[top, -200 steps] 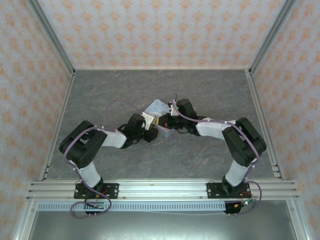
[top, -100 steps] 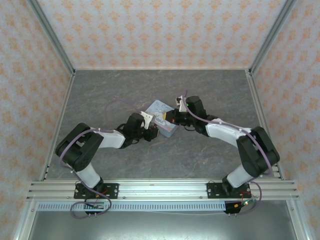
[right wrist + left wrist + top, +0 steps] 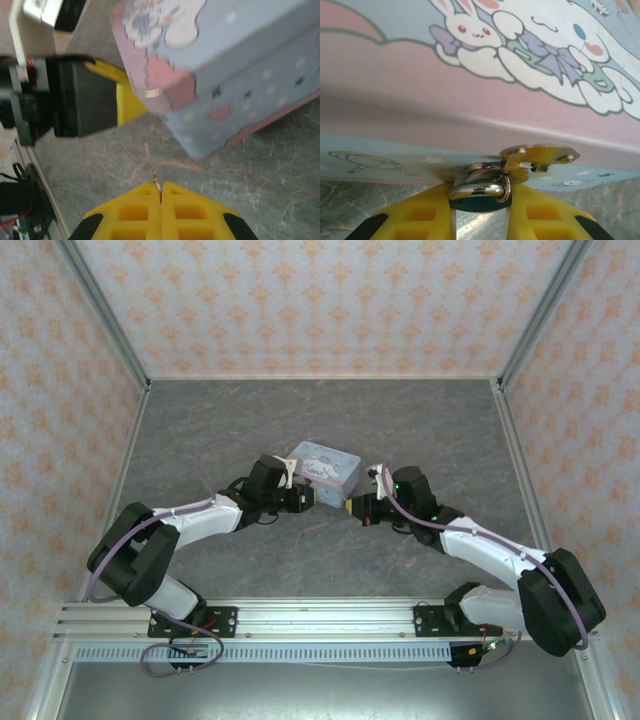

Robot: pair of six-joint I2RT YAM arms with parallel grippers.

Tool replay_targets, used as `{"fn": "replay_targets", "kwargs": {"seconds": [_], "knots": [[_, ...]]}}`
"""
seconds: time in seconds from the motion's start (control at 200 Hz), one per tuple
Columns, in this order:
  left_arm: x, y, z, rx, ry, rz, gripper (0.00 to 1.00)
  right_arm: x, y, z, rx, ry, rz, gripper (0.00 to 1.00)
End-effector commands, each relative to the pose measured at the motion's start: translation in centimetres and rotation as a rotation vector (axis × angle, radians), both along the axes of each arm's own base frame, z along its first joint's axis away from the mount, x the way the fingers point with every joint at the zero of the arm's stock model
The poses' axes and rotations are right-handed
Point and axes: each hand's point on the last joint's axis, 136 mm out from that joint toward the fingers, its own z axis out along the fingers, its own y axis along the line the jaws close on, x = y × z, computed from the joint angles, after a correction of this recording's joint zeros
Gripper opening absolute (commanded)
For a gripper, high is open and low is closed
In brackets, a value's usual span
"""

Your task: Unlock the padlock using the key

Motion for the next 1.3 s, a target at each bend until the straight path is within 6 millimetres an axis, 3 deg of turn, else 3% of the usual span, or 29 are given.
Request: {"fn": "replay_targets", "kwargs": {"seconds": [0.0,0.165,0.24,0.455,0.761,1.291], "knots": [[0.6,-1.0,3.2,-0.090,0.032,0.044,0.25,-0.7,0.8,0.5,-0.035,-0.113,0.058,0.00],[0.5,-1.3,3.5,-0.118,0.112,0.084,0.25,-1.3,2.0,-0.2,-0.054,-0.166,0.096,0.00],[0.4,-1.3,3.5,-0.120,0.146,0.099,0.25,-1.1,2.2,-1.4,-0.084,-0.158,0.101,0.00],[0.2,-1.5,3.7,-0.126,0.208,0.115,0.25,-0.2,3.2,-2.6,-0.139,-0.171,0.124,0.00],[-0.4,-1.9,4.1,-0.134,0.246,0.106,0.25,0.7,5.0,-1.6,-0.122,-0.203,0.163,0.00],[-0.6,-2.8,5.2,-0.175,0.296,0.105,0.24,1.5,5.5,-1.6,-0.117,-0.219,0.151,0.00]]}}
